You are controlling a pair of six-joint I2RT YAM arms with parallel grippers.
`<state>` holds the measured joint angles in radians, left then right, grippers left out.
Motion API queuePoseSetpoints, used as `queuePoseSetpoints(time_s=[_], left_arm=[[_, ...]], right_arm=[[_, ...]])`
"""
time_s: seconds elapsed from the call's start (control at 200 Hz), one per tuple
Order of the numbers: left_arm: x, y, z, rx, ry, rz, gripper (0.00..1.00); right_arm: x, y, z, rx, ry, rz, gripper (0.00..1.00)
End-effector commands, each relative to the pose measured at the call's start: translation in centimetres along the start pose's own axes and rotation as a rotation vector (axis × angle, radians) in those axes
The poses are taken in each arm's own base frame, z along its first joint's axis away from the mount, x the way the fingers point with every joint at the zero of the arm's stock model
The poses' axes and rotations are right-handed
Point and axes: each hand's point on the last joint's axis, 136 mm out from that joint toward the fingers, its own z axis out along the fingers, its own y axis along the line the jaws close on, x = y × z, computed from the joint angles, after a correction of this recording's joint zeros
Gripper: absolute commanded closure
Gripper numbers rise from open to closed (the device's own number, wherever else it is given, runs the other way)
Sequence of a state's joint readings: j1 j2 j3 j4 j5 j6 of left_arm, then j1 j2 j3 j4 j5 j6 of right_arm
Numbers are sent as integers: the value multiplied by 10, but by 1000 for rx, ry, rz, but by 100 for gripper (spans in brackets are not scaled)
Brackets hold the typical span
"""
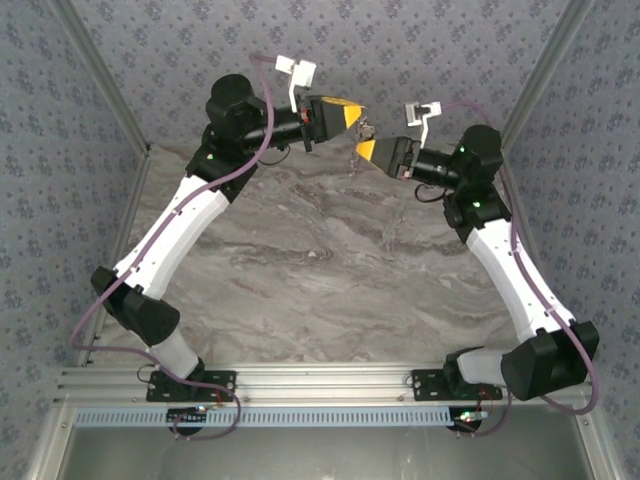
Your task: Put the keys on the keyring
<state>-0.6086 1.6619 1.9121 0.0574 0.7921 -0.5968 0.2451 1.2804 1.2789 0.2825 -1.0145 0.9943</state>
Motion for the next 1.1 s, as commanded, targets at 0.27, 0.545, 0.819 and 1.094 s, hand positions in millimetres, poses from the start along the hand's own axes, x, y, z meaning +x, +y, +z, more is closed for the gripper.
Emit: queuePoseSetpoints(time_s=[0.27, 0.545, 0.819, 1.094], left_arm=[[-28, -24, -5, 58, -61, 68, 100], [-27, -23, -5, 58, -54, 60, 100], [-24, -25, -5, 64, -43, 50, 100], [-24, -24, -4, 64, -40, 50, 100]], right_arm=[[-26, 21, -47, 50, -78, -86, 51], [-56, 48, -34, 10, -137, -165, 51], [-73, 59, -23, -8, -183, -204, 50], [-67, 65, -1, -51, -142, -202, 50]])
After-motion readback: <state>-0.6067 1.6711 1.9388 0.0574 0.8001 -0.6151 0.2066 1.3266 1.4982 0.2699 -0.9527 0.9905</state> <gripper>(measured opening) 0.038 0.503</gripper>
